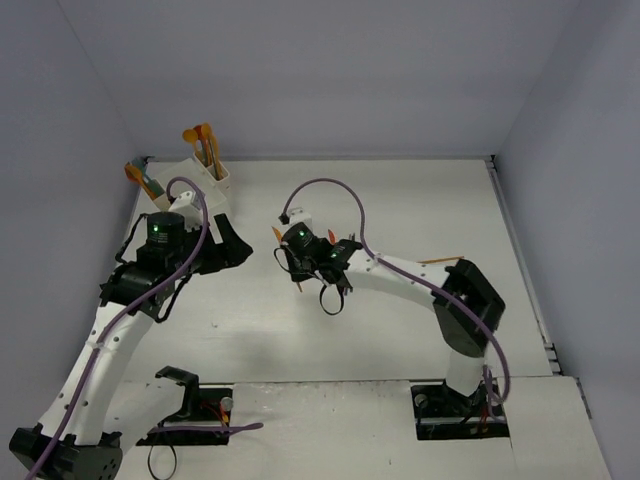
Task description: Sort the eating utensils into containers
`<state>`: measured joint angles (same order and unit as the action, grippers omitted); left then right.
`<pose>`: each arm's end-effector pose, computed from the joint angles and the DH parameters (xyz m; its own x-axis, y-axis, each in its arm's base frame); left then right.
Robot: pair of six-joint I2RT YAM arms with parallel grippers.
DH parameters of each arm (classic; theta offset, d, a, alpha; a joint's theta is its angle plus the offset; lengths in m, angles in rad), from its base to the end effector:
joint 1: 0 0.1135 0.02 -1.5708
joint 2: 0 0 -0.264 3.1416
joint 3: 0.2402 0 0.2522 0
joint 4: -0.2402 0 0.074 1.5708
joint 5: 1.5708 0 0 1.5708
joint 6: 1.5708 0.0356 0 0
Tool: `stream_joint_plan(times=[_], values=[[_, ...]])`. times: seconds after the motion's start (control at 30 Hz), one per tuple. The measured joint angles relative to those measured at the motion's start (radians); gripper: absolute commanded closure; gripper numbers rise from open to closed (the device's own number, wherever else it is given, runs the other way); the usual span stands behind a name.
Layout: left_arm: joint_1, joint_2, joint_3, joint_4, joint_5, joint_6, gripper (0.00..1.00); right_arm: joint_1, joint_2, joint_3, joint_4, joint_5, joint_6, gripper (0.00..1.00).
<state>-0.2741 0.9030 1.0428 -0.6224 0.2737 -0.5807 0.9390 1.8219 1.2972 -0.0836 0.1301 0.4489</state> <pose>0.1771 -0.0598 0.3641 -0.6429 -0.3679 -0.6718 0.1655 0.7896 -0.5908 0.2502 0.3341 0.2360 -0.6240 -0.1240 -0.7715 -0.5177 0.8051 0.2893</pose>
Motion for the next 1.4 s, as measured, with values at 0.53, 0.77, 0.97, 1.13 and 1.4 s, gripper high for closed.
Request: stream_joint_plan(times=[0.53, 0.77, 0.97, 1.13, 1.4], values=[[-0.035, 0.044, 0.021, 0.251, 0.113, -0.179, 0.32, 0.052, -0.329, -0.100, 0.264, -0.195, -0.114, 1.00], [-0.054, 0.041, 0.021, 0.316, 0.044, -0.207, 0.43, 0.053, -0.335, -0.112, 0.273, -0.207, -0.115, 1.00], [-0.055, 0.052, 0.021, 0.316, -0.016, -0.211, 0.48, 0.053, -0.349, -0.112, 0.278, -0.210, -0.116, 1.00], [-0.071, 0.091, 0.029, 0.319, -0.040, -0.212, 0.63, 0.053, -0.350, -0.112, 0.282, -0.211, -0.118, 1.00], [-0.091, 0.118, 0.031, 0.341, -0.062, -0.211, 1.00, 0.053, -0.350, -0.112, 0.284, -0.216, -0.122, 1.00]])
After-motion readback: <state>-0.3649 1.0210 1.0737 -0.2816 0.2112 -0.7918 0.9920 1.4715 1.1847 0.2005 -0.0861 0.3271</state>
